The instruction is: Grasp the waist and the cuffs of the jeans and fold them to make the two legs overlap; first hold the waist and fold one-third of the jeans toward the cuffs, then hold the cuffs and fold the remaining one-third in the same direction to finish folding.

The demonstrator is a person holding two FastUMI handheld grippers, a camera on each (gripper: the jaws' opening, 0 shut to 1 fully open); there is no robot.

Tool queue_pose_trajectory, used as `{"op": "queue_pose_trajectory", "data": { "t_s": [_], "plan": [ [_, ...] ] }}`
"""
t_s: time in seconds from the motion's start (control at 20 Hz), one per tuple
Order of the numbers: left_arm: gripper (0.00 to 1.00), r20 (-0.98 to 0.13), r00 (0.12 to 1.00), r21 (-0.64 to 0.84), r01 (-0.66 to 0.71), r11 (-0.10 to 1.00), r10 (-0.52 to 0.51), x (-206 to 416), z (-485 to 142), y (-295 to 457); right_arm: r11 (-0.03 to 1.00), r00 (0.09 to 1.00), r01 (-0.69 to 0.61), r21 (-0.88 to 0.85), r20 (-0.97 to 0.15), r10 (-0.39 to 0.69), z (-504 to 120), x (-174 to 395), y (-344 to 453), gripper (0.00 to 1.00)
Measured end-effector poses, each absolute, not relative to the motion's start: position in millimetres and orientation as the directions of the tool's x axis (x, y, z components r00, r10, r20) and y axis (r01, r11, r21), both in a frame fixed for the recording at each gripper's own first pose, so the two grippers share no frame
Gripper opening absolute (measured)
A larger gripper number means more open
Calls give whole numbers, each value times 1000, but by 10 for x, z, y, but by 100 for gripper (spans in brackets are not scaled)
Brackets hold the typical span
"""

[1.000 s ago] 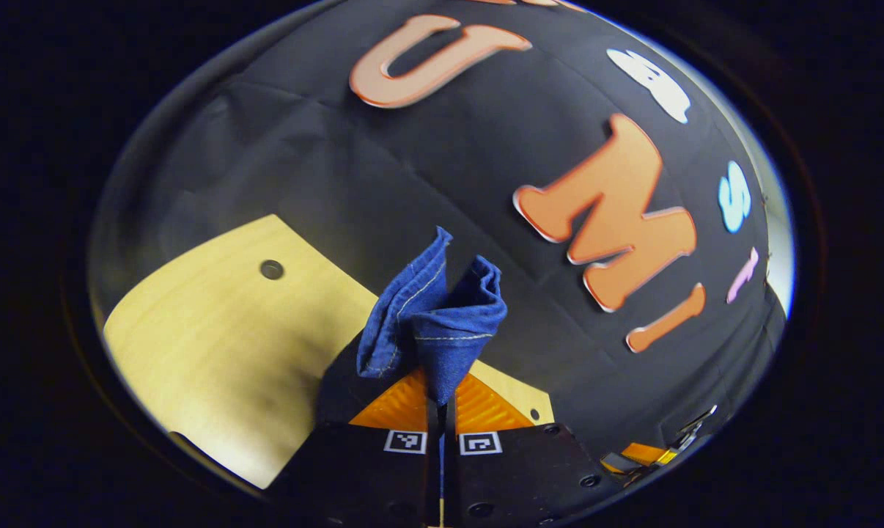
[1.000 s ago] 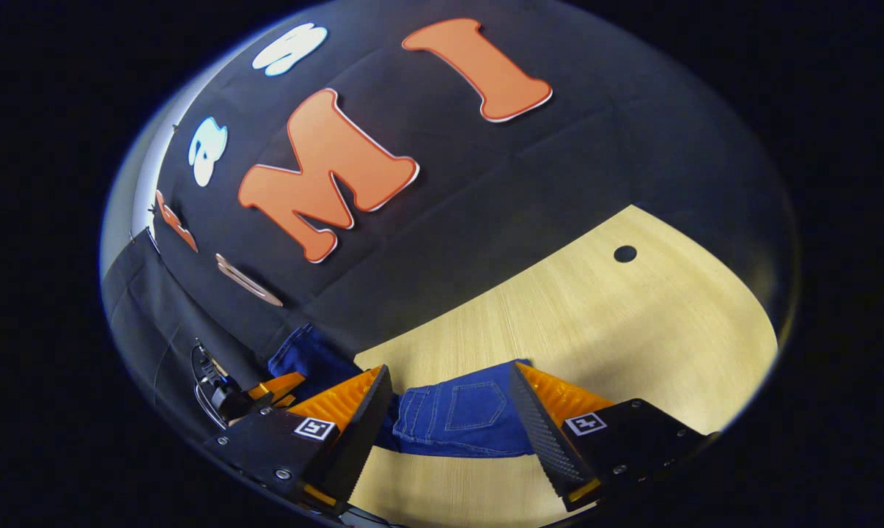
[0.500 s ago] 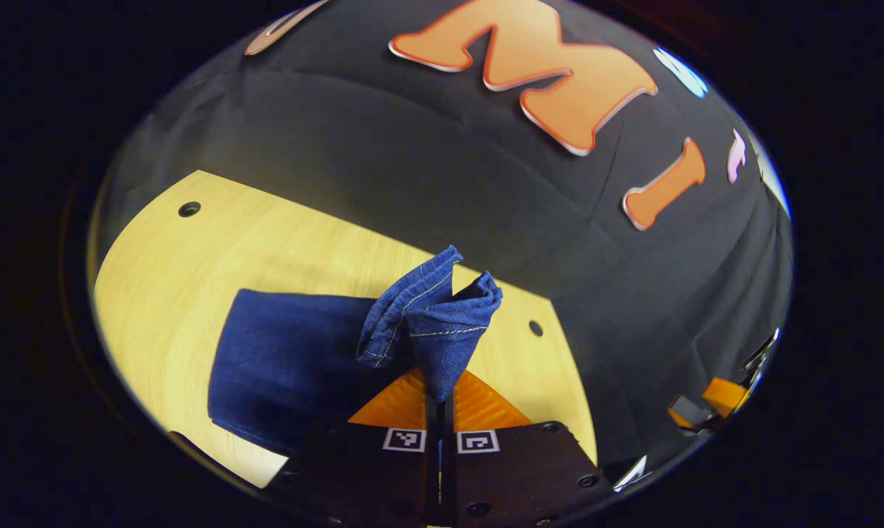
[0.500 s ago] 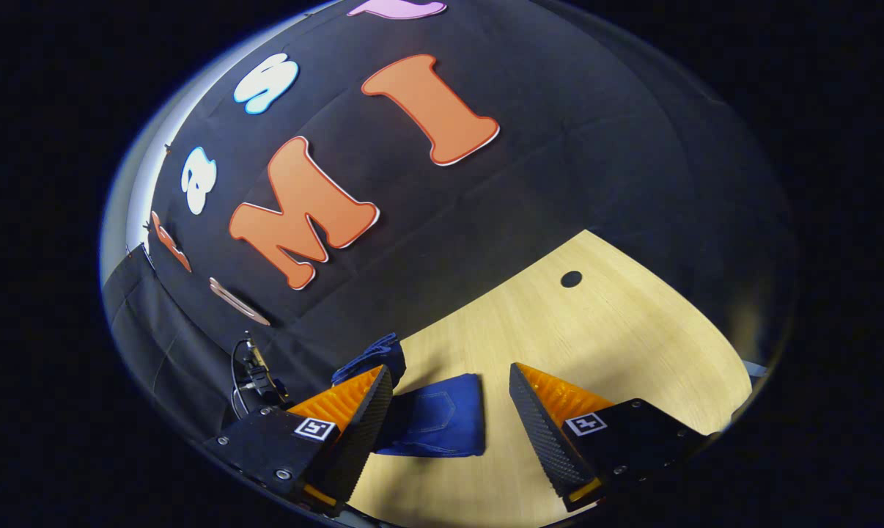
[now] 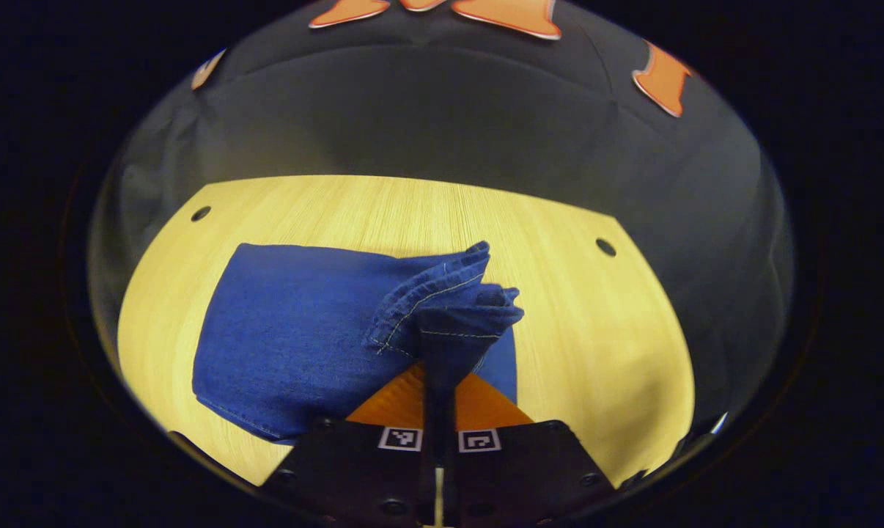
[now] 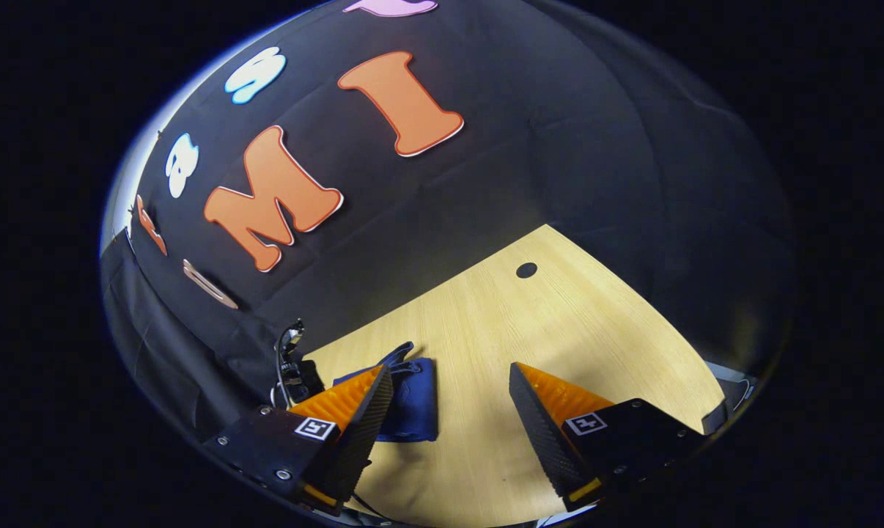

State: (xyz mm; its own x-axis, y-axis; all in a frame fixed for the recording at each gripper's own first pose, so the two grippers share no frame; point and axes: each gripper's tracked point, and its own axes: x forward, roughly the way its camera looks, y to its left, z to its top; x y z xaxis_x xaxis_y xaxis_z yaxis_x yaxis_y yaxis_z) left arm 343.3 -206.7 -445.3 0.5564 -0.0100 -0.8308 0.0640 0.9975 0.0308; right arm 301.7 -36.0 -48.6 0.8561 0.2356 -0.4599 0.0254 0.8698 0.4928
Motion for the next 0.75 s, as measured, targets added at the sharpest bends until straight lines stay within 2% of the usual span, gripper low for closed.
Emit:
{"op": "queue_pose_trajectory", "data": {
  "t_s": [0.05, 0.1, 0.2, 0.25, 0.35, 0.45, 0.55, 0.65, 0.7, 0.75],
  "plan": [
    [6, -846, 531, 9, 103, 995, -47, 3385, -4536, -2165, 874, 854, 23, 486, -464, 236, -495, 3005, -340, 98],
    [37, -854, 512, -23, 137, 990, -90, 3336, -4543, -2296, 877, 852, 21, 479, -467, 235, -511, 2993, -339, 98],
    [100, -855, 510, 8, 185, 983, -89, 3300, -4456, -2355, 882, 850, 14, 471, -470, 238, -506, 2984, -298, 98],
    [100, -851, 517, 26, 222, 975, -95, 3320, -4485, -2422, 885, 851, 6, 465, -468, 240, -499, 2967, -280, 98],
    [99, -829, 524, -64, 258, 964, -195, 3269, -4267, -2494, 891, 856, -9, 454, -457, 242, -468, 2970, -241, 98],
    [98, -769, 523, -264, 264, 928, -368, 3198, -3930, -2701, 898, 861, -18, 440, -450, 238, -450, 2957, -209, 98],
    [98, -691, 542, -401, 262, 878, -478, 3171, -3499, -2789, 904, 866, -28, 426, -441, 235, -411, 2927, -144, 98],
    [98, -630, 615, -403, 264, 876, -475, 3146, -3140, -2503, 912, 878, -28, 408, -426, 217, -353, 2894, -76, 98],
    [98, -591, 677, -370, 255, 894, -438, 3173, -3035, -2345, 917, 887, -10, 399, -420, 192, -323, 2891, -65, 98],
    [98, -534, 758, -320, 227, 920, -373, 3269, -2664, -2045, 920, 896, -6, 393, -407, 179, -271, 2876, -18, 98]
  ]
}}
